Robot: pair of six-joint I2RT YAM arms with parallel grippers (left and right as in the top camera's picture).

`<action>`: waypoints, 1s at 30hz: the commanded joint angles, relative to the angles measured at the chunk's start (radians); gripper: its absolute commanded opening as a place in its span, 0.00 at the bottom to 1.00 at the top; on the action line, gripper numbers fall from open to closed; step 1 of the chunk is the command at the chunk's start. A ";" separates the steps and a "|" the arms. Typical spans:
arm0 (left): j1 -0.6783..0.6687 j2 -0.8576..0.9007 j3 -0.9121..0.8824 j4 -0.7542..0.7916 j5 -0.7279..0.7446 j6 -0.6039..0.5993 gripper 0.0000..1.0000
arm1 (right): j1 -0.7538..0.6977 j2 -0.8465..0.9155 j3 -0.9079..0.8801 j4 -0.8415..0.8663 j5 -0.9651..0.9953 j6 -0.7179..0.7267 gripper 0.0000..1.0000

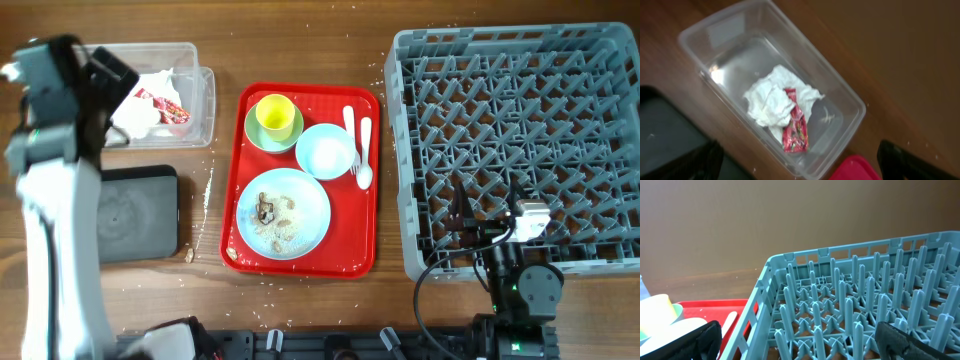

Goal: Sort waste into correct bins and load items into the dishwasher rack

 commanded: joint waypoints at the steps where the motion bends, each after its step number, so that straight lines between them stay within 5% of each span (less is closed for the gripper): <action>1: 0.077 -0.231 0.003 -0.123 -0.059 -0.032 1.00 | -0.003 -0.005 -0.001 0.005 -0.005 -0.012 1.00; 6: 0.480 -0.306 0.002 -0.292 0.233 -0.057 1.00 | -0.003 -0.005 -0.001 0.042 0.031 0.007 1.00; 7: 0.506 -0.292 0.002 -0.324 0.232 -0.057 1.00 | -0.003 -0.005 -0.001 0.109 -0.013 0.138 1.00; 9: 0.532 -0.251 0.002 -0.382 0.232 -0.057 1.00 | -0.003 -0.005 -0.001 0.227 -0.147 0.811 1.00; 11: 0.532 -0.224 0.002 -0.388 0.233 -0.057 1.00 | -0.003 -0.005 -0.001 0.158 -0.081 1.315 1.00; 13: 0.532 -0.197 0.002 -0.390 0.232 -0.057 1.00 | -0.003 -0.005 -0.001 0.251 -0.055 1.509 1.00; 16: 0.532 -0.164 0.002 -0.390 0.232 -0.057 1.00 | -0.003 -0.001 0.019 0.597 0.034 1.212 1.00; 21: 0.532 -0.147 0.002 -0.390 0.232 -0.057 1.00 | -0.003 0.226 0.351 0.546 -0.007 0.788 1.00; 26: 0.532 -0.147 0.002 -0.390 0.232 -0.057 1.00 | 0.003 0.901 1.094 0.075 -0.486 0.456 1.00; 30: 0.532 -0.147 0.002 -0.390 0.232 -0.057 1.00 | 0.124 1.274 1.596 -0.347 -0.554 0.222 1.00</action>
